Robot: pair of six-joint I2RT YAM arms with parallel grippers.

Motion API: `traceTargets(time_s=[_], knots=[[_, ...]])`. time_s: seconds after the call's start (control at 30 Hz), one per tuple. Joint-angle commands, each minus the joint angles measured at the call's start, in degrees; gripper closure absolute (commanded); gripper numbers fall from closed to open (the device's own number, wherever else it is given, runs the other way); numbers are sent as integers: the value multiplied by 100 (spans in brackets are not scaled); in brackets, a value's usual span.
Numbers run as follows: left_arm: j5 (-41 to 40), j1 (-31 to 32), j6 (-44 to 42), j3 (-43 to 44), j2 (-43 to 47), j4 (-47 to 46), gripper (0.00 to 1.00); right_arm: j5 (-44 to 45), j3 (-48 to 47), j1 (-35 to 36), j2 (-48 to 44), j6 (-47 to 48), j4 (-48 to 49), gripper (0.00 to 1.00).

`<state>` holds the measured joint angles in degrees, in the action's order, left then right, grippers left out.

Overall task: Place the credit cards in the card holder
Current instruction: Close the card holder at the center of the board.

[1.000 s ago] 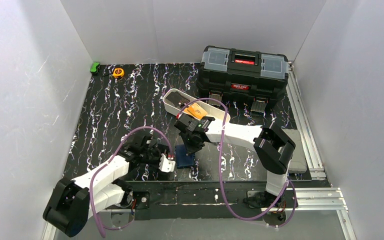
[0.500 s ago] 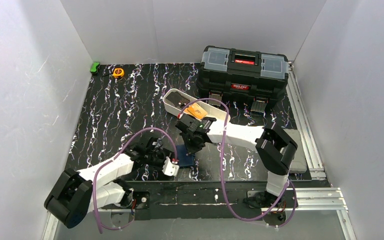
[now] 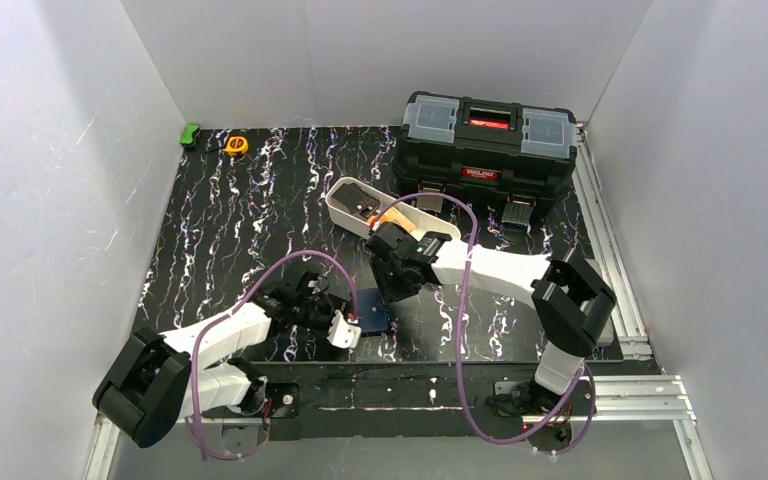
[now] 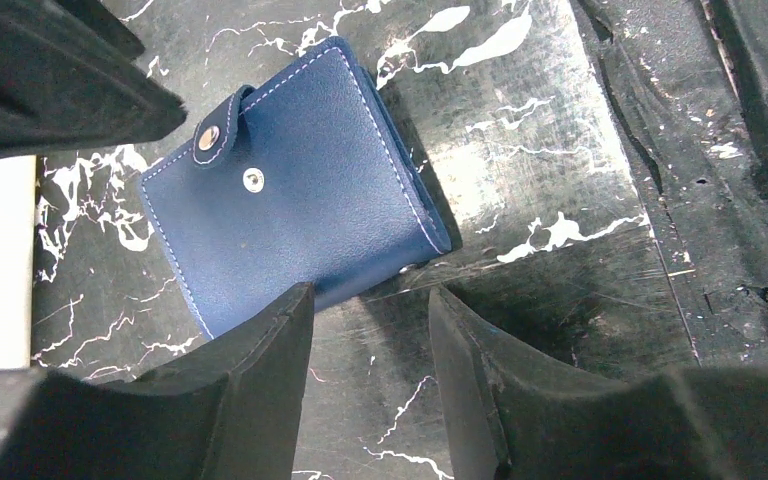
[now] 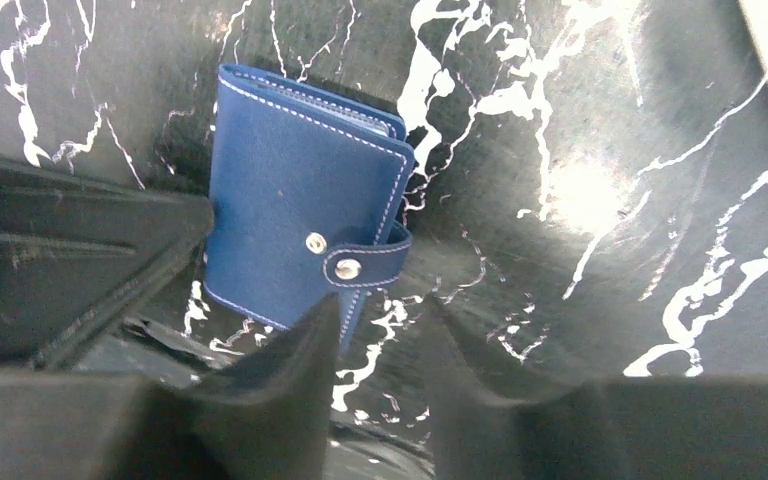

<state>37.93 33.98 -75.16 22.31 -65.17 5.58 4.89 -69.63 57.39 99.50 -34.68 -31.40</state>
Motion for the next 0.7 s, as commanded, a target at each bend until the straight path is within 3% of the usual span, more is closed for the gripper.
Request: traceTargets(time_s=[0.0, 0.07, 0.13, 0.33, 0.67], knots=[[-16, 30, 64, 90, -9, 178, 55, 202, 68, -17, -376, 11, 163, 43], [13, 30, 147, 75, -4, 133, 55, 143, -8, -8, -324, 26, 169, 35], [52, 30, 162, 16, 17, 22, 55, 27, -163, -11, -170, 31, 87, 34], [74, 39, 194, -63, 22, -187, 63, -119, -434, -8, 199, -9, -97, 45], [22, 94, 220, -108, 72, -243, 67, -148, -700, 96, 543, 7, -213, 49]])
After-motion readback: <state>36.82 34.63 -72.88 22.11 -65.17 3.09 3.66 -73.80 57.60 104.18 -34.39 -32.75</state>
